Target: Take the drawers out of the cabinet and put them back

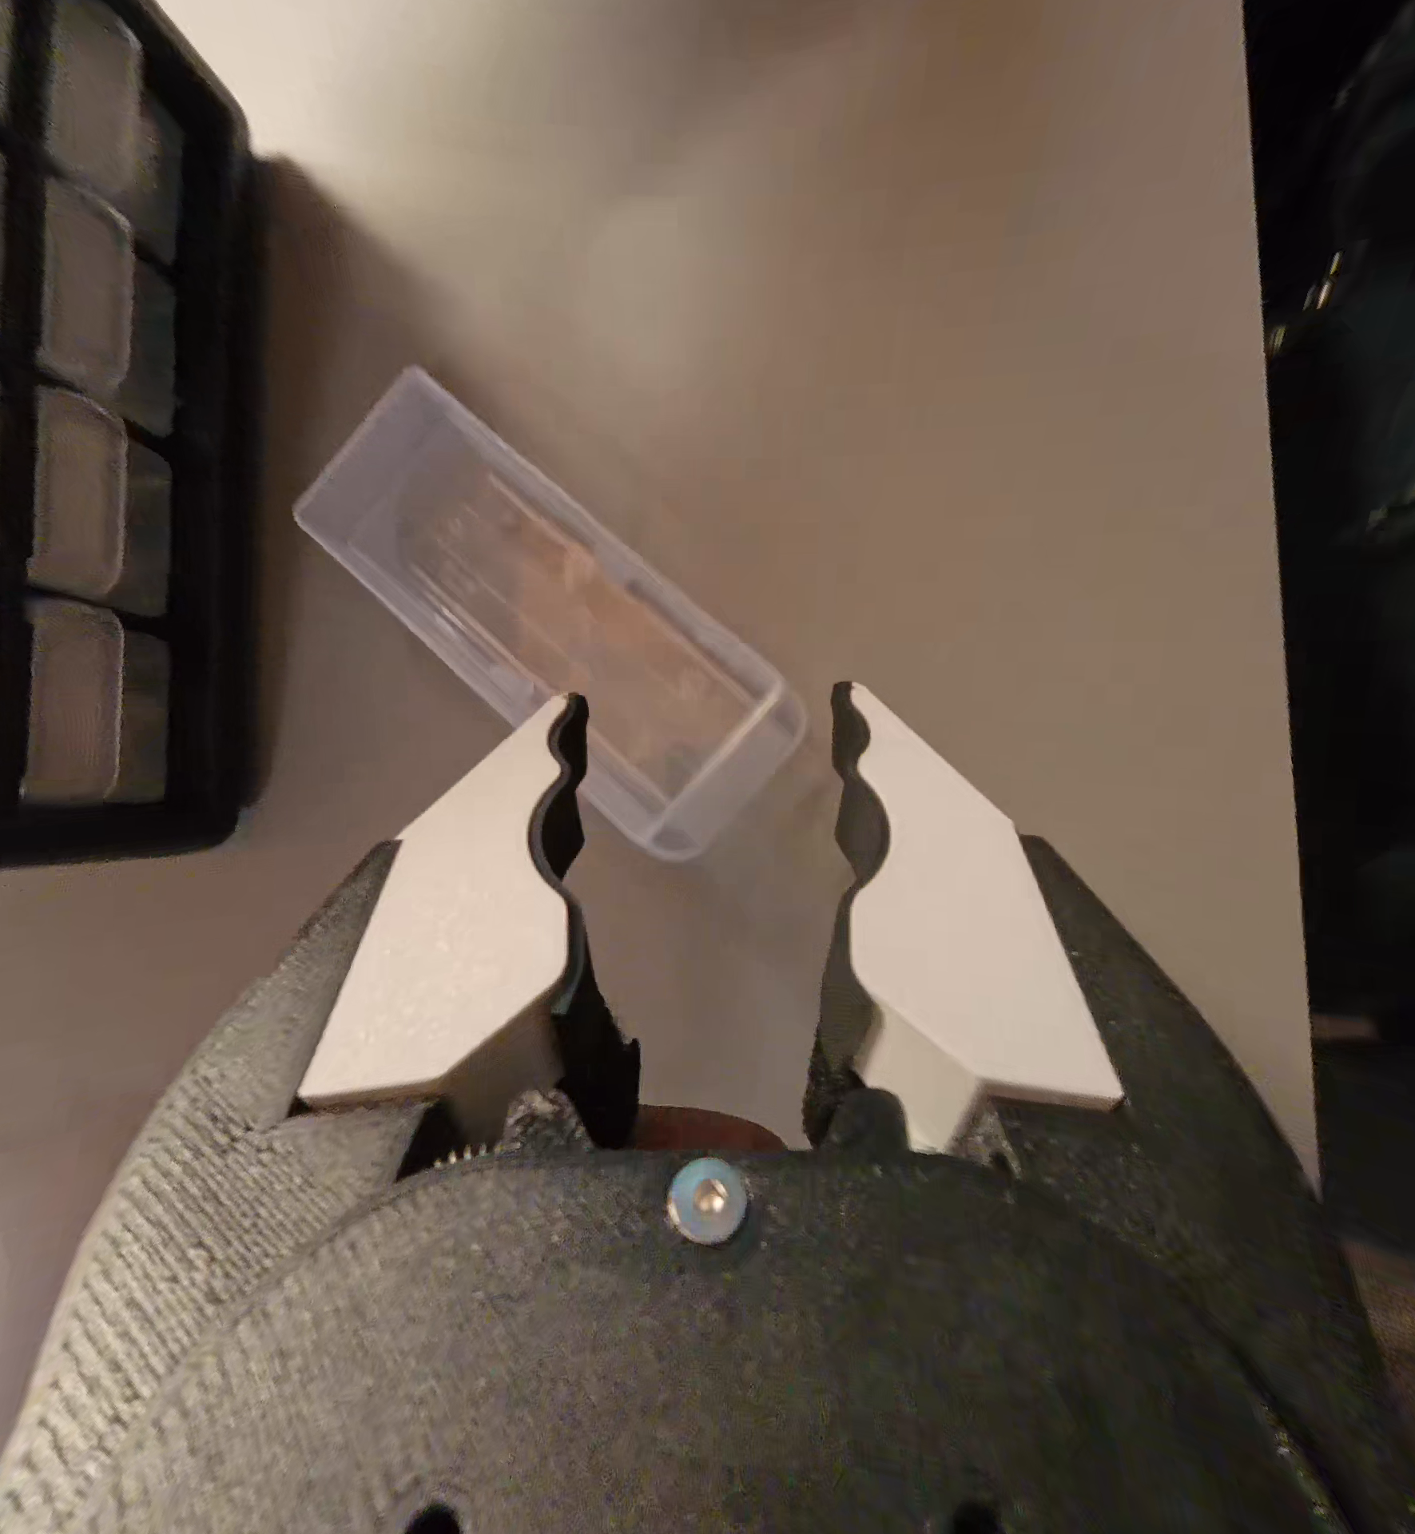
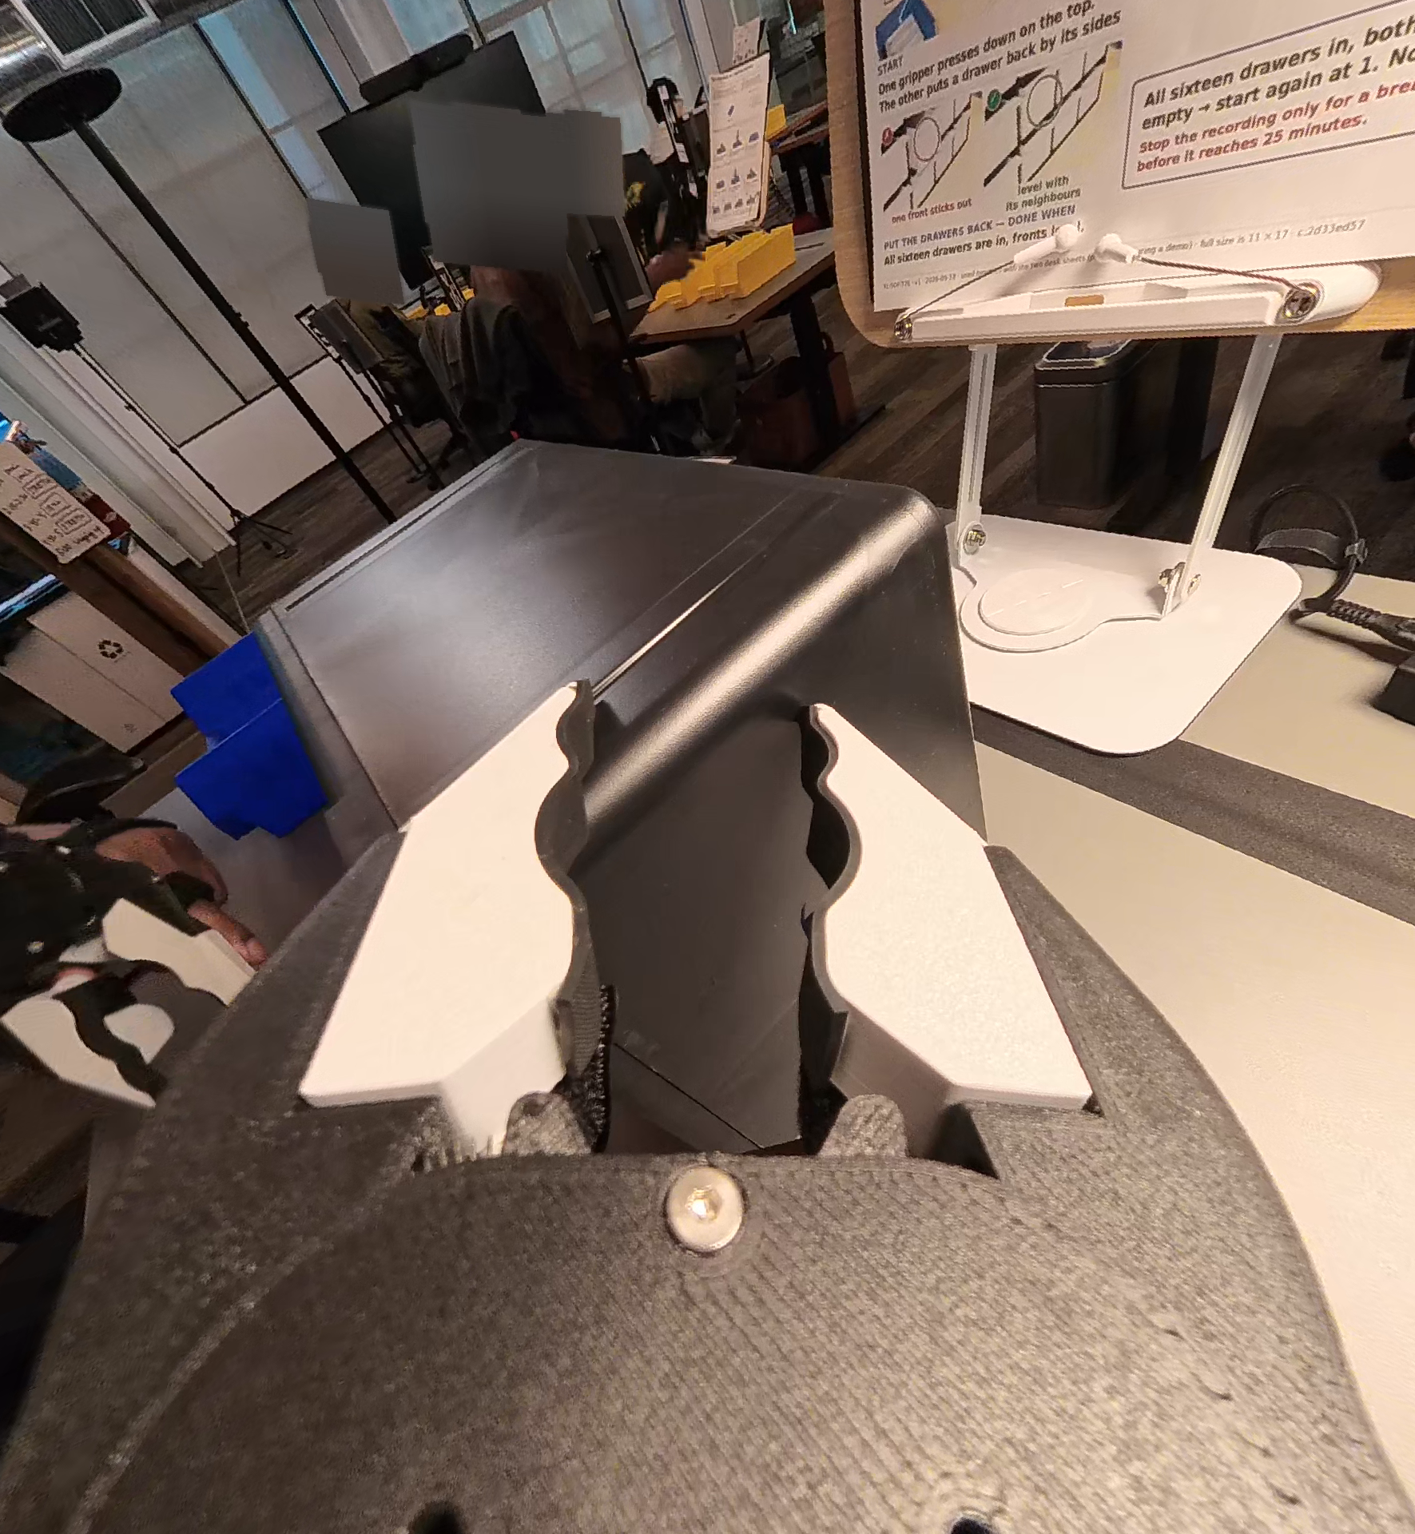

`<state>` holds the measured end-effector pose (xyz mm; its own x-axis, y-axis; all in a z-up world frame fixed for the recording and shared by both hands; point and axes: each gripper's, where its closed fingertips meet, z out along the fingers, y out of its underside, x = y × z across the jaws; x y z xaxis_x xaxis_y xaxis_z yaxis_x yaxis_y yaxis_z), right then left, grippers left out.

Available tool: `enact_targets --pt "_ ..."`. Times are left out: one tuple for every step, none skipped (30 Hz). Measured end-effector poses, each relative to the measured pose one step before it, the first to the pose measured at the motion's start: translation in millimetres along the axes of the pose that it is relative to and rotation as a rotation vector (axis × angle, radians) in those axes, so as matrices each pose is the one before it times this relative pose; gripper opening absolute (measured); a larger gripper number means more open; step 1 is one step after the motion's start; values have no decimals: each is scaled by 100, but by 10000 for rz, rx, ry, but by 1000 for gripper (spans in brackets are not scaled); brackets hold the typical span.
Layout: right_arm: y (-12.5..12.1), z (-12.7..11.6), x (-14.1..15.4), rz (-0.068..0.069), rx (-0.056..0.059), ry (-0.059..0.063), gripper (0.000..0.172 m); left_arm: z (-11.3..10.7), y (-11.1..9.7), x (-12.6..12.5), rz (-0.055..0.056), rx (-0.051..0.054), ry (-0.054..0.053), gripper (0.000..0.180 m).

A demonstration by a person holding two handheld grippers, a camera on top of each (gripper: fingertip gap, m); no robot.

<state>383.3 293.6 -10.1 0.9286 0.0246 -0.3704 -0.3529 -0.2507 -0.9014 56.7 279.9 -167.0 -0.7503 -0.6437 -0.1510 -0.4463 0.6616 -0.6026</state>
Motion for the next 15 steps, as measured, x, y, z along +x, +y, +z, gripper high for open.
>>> enact_targets --pt "10 1 -2 -10 -2 7 53 -276 816 105 242 -300 36 60" --pt "-6 -1 -2 -3 0 6 53 -147 609 94 209 -193 39 57" --pt "-3 -2 -7 -1 -2 4 53 -23 421 116 227 -73 37 57" --pt "1 11 1 -6 0 4 53 106 289 48 175 -32 -1 57" --pt "6 -4 6 2 4 2 53 227 232 -65 74 -47 -36 57" --pt "-7 1 3 7 3 -1 53 302 116 -42 57 -31 -17 55" --pt "7 3 -3 3 2 -3 53 366 97 61 103 -40 12 52" --pt "3 2 7 3 2 -3 53 438 240 62 136 -147 -4 47" --pt "-3 1 -6 4 2 -3 52 471 389 2 155 -254 -41 38" --pt "5 1 6 1 0 -4 52 403 338 -12 159 -233 -56 32" --pt "4 2 1 1 1 -8 52 215 -2 -6 114 -55 -35 28" --pt "-2 -1 11 9 0 -10 52 -18 -311 -15 25 113 -3 22" --pt "-6 8 -6 6 0 -8 52 -201 -477 -104 -31 190 -30 17" --pt "-4 -1 8 -2 0 -2 53 -370 -623 -213 -37 250 -70 17" --pt "-1 9 -3 1 -1 -2 53 -502 -688 -243 -79 260 -53 17"
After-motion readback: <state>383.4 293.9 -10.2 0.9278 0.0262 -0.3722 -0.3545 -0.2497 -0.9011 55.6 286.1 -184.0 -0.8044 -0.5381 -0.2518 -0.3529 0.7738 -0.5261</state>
